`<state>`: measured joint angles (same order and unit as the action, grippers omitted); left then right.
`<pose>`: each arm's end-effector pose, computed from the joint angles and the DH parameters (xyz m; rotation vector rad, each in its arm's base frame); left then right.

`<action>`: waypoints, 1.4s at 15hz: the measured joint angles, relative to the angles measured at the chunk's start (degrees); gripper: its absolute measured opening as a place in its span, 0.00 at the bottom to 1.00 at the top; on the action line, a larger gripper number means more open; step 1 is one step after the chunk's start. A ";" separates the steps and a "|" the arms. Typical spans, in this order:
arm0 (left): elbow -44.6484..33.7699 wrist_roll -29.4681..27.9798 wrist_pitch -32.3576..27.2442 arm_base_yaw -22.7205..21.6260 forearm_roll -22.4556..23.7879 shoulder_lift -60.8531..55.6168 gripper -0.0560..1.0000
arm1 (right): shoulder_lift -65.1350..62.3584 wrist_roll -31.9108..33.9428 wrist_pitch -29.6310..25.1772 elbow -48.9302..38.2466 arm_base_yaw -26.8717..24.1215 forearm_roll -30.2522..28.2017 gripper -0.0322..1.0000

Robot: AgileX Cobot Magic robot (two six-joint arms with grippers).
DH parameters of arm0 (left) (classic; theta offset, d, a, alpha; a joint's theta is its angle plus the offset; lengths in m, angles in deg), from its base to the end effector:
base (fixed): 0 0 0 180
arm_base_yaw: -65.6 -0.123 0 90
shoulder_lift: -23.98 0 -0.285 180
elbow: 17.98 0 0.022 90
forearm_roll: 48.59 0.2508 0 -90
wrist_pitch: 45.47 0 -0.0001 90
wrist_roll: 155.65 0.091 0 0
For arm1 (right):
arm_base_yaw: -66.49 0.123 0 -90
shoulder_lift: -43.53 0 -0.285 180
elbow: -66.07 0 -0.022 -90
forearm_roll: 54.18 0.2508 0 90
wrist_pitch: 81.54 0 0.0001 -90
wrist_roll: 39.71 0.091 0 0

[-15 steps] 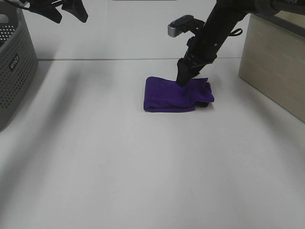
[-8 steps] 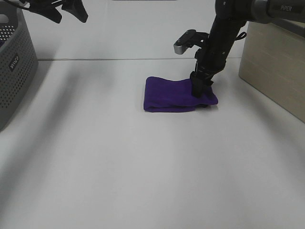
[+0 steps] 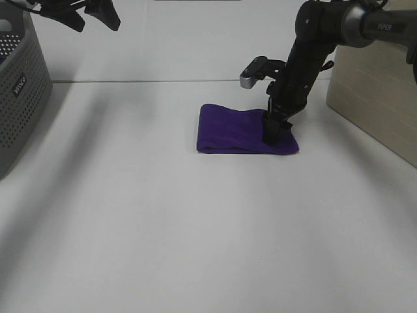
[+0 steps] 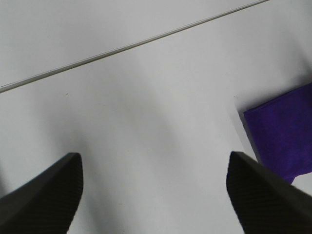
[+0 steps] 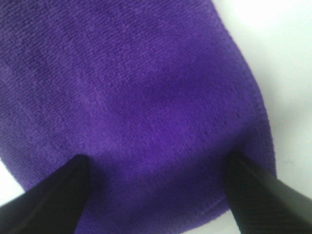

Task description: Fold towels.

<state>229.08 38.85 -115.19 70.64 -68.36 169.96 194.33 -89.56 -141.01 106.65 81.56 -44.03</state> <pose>0.5199 -0.0748 0.2794 0.3953 2.5132 -0.3985 0.4873 0.1455 0.1076 -1.4714 2.5209 0.1456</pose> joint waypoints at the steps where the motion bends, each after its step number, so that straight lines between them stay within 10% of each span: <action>1: 0.00 0.11 0.00 0.00 0.00 0.00 0.75 | 0.00 -0.17 0.00 0.00 0.00 0.00 0.77; 9: 0.00 1.43 0.00 0.00 -0.11 0.00 0.75 | -12.61 -0.11 -3.67 0.86 -0.06 6.93 0.77; 12: -0.11 1.43 -0.06 0.00 2.86 -1.03 0.75 | -22.46 9.57 -4.30 1.09 0.00 9.40 0.84; 14: -0.80 0.34 -0.06 -0.17 10.37 -4.47 0.77 | -29.22 21.54 -5.61 1.09 -1.43 0.17 0.91; 21: -31.97 0.40 0.17 -3.50 12.83 -31.34 0.77 | -42.51 30.88 -9.45 -10.31 -30.42 8.42 0.92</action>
<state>197.11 39.25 -115.02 67.14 -55.53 138.62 151.82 -58.68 -150.47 96.34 51.13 -35.61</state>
